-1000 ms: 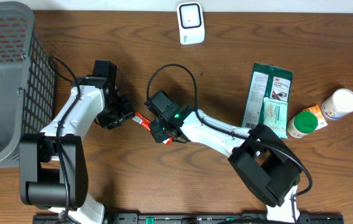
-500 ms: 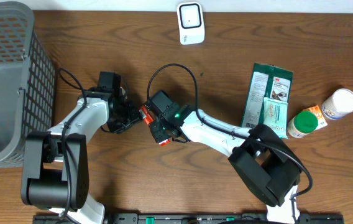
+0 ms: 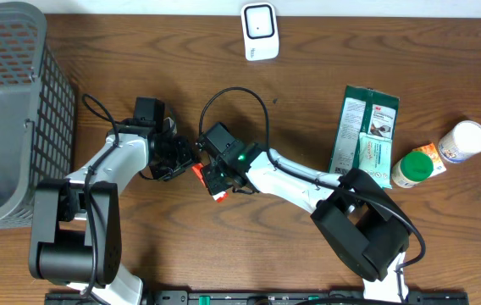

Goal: Scan the item barcode

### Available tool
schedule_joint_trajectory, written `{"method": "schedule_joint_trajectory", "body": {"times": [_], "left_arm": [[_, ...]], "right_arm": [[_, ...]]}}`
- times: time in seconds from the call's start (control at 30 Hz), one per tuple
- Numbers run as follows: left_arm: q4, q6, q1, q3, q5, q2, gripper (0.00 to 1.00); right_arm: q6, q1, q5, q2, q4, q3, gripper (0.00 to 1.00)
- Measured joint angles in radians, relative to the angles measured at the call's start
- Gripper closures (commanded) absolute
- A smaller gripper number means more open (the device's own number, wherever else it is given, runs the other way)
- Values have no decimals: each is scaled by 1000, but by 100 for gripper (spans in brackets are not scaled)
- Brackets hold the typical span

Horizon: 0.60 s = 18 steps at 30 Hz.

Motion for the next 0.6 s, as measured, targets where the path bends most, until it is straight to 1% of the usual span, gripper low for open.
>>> {"method": "schedule_joint_trajectory", "body": {"times": [0.17, 0.33, 0.6], "left_arm": [[27, -3, -18, -17, 6, 0, 51], [117, -31, -56, -47, 23, -7, 51], [126, -34, -69, -49, 23, -7, 51]], "right_arm": [[42, 0, -26, 0, 4, 0, 99], [78, 0, -28, 0, 4, -2, 99], [93, -8, -32, -6, 73, -53, 99]]}}
